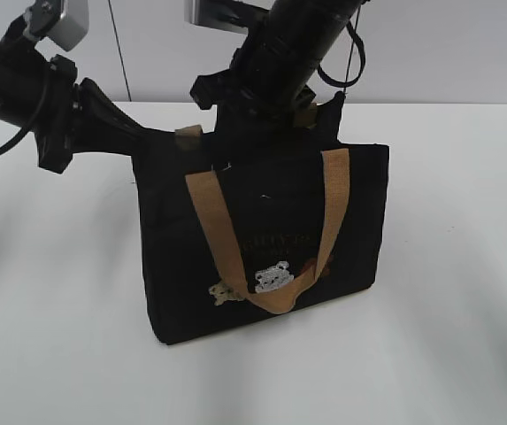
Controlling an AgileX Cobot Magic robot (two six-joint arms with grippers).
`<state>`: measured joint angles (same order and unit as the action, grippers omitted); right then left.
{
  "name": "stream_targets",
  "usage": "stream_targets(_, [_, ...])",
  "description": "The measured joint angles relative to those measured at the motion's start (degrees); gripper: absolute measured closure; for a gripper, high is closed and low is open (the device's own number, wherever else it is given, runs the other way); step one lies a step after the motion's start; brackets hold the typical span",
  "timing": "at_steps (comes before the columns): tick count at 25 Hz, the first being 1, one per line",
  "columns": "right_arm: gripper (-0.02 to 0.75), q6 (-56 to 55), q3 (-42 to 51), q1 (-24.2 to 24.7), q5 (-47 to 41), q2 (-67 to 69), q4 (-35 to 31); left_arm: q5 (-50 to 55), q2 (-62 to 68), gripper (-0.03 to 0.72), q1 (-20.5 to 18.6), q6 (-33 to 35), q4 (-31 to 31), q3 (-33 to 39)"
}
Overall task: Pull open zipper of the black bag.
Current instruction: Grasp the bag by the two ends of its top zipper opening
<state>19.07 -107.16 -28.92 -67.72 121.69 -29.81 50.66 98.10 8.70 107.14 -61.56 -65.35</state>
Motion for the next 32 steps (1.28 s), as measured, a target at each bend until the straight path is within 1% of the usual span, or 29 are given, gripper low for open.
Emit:
stream_targets(4, [0.753,1.3,0.0,0.0,0.3,-0.7,-0.4,0.0,0.0,0.636,0.0,0.0,0.1,0.0])
stream_targets(10, [0.752,1.4,0.0,0.0,1.1,-6.5,1.4,0.0,0.0,0.636,0.0,0.0,-0.1,0.0])
stream_targets(15, [0.752,0.9,0.0,-0.1,1.0,-8.3,4.7,0.0,0.0,0.636,0.0,0.0,-0.1,0.0])
stream_targets(18, [0.752,-0.7,0.1,-0.1,1.0,-8.3,8.8,0.2,0.0,0.636,0.0,0.0,0.4,0.0])
stream_targets(23, [0.752,-4.6,0.1,-0.1,0.1,-8.4,19.8,0.2,0.0,0.636,0.0,-0.4,1.5,0.0])
stream_targets(28, [0.752,-7.2,0.1,-0.1,-1.8,-8.7,28.1,0.2,0.0,0.636,0.0,-0.6,1.5,0.0])
stream_targets(32, [0.752,-9.0,0.1,-0.1,-2.0,-9.1,31.3,0.2,0.0,0.636,0.0,-0.7,1.5,0.0])
